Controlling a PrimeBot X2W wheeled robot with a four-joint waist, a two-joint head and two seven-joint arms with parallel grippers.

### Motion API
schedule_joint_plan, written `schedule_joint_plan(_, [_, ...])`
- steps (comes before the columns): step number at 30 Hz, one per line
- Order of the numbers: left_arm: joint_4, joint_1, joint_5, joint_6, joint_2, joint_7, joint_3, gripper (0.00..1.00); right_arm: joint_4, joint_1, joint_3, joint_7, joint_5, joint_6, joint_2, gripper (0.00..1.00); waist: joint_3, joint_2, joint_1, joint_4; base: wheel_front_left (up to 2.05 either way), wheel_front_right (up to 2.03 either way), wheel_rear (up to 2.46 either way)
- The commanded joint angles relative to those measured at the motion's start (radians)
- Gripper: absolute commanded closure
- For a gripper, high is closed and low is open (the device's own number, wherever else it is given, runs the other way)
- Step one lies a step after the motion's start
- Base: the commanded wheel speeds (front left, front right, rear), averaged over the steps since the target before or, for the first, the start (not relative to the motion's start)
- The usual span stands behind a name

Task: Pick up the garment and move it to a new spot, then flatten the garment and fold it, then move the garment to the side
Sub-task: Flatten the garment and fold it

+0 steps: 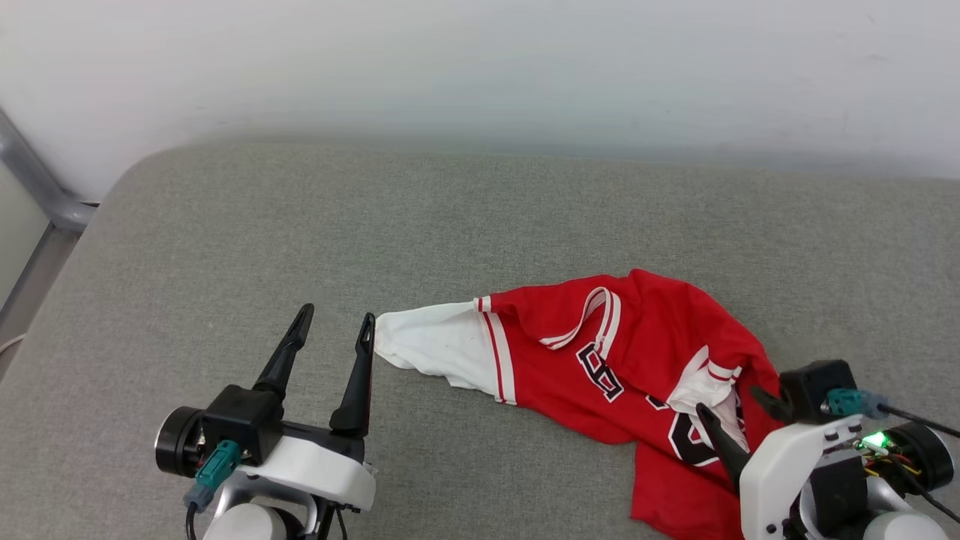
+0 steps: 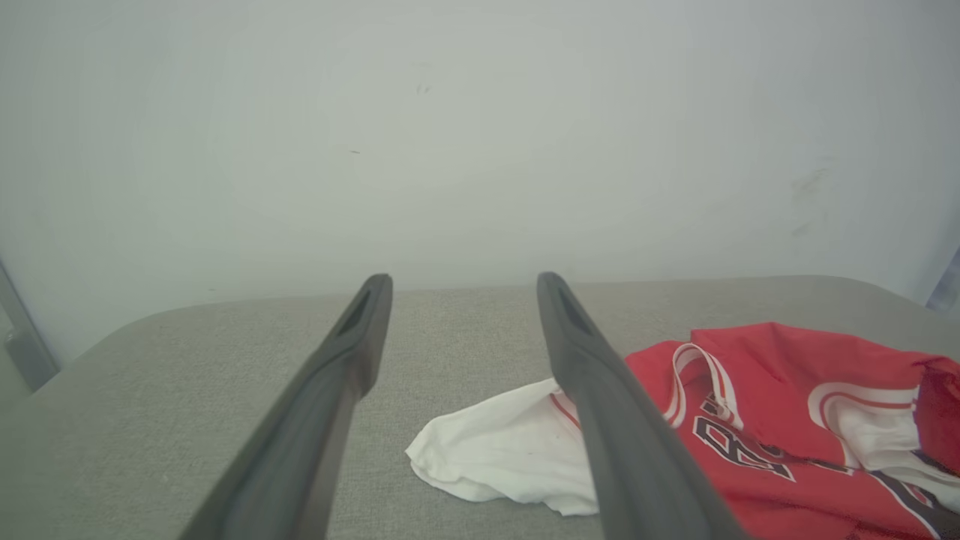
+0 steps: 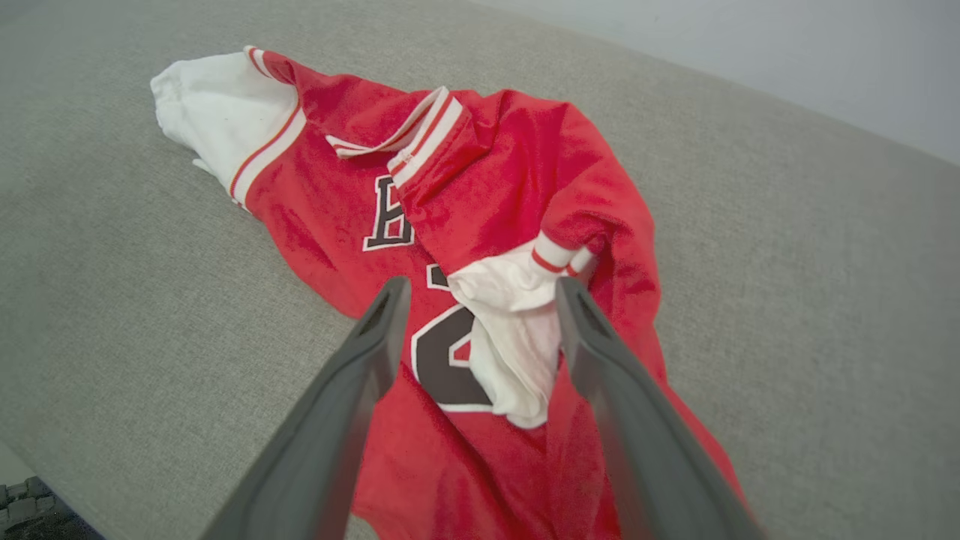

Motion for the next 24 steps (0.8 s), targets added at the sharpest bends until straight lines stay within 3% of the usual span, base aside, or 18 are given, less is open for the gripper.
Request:
schedule_joint_plan(1, [0.004,0.005,0.008,-0.013,-0.008,-0.002,0.007,0.00,-0.011,-0.025,-0.014,0.056,0.009,-0.002,0.021,0.00,0.012,0.0000,0.0001,0.007,0.00,0.00,0.00])
schedule_joint_plan(5, [0.020,-0.004,0.024,-0.042,-0.035,-0.002,0.019,0.00,-0.006,-0.052,-0.013,0.210,-0.010,-0.002,0.022,0.00,0.028,0.0000,0.0001,0.025,0.00,0.00,0.00])
schedule_joint_plan(10, [0.044,-0.013,0.043,-0.075,-0.066,-0.002,0.031,0.00,0.040,-0.086,-0.053,0.284,-0.037,-0.001,0.052,0.00,0.048,0.0000,0.0001,0.051,0.00,0.00,0.00])
schedule_joint_plan(24, [0.069,-0.026,0.092,-0.135,-0.126,-0.002,0.076,0.00,0.165,-0.139,-0.150,0.252,-0.096,-0.001,0.121,0.00,0.088,0.0000,0.0001,0.095,0.00,0.00,0.00])
